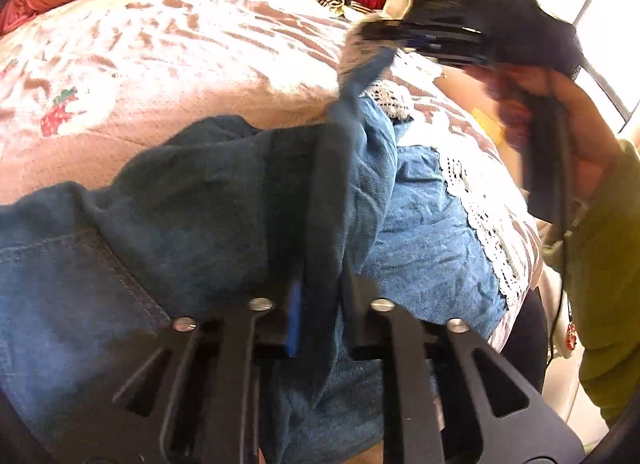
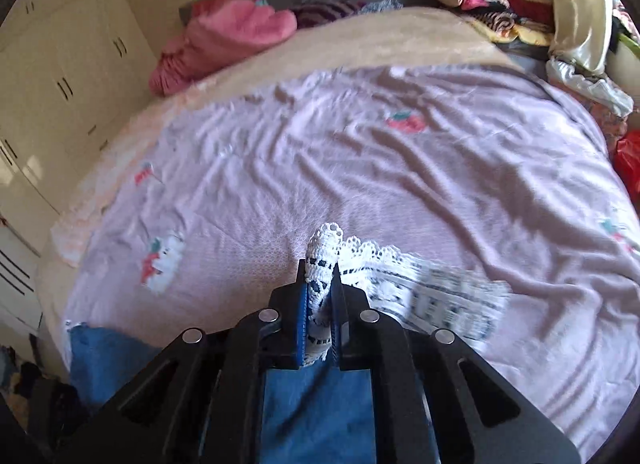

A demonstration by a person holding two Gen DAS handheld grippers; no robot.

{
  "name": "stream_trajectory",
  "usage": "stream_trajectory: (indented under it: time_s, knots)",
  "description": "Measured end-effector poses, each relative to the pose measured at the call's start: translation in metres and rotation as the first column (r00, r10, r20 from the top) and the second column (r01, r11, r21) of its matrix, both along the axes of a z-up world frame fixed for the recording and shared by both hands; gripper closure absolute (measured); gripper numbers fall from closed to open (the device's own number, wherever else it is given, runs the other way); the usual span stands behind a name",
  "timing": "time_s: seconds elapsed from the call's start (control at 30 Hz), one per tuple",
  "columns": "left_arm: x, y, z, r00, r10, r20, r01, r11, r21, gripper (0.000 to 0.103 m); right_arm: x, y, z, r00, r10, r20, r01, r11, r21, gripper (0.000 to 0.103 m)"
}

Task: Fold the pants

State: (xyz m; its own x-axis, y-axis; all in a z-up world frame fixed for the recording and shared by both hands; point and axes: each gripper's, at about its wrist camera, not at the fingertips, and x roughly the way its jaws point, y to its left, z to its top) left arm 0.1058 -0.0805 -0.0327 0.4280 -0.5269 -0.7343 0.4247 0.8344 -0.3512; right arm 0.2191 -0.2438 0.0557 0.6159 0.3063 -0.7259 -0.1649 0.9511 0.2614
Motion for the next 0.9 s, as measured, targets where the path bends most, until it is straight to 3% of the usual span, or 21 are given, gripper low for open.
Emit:
stream_trajectory:
  time_s: [0.23, 0.4, 0.67, 0.9]
  knots:
    - [-0.015, 0.005, 0.029, 0.992, -0.035, 0.118, 0.032, 0.999, 0.027, 0.1, -0.068, -0.051, 0.034, 0.995, -0.075, 0.072, 0.068, 0.993, 0.101, 0.095]
    - [-0.022, 0.006, 0.034, 0.987, -0.064, 0.147, 0.058, 0.997, 0.045, 0.1, -0.118, -0.075, 0.035, 0.991, -0.11, 0.082, 0.097, 0.984, 0.147, 0.095]
    - [-0.047, -0.004, 0.032, 0.974, -0.13, 0.187, 0.109, 0.987, 0.116, 0.1, -0.193, -0.103, 0.006, 0.984, -0.175, 0.032, 0.162, 0.956, 0.245, 0.095]
    - [-0.07, -0.01, 0.019, 0.966, -0.181, 0.186, 0.151, 0.975, 0.166, 0.1, -0.228, -0.115, -0.038, 0.978, -0.2, -0.065, 0.21, 0.945, 0.249, 0.095]
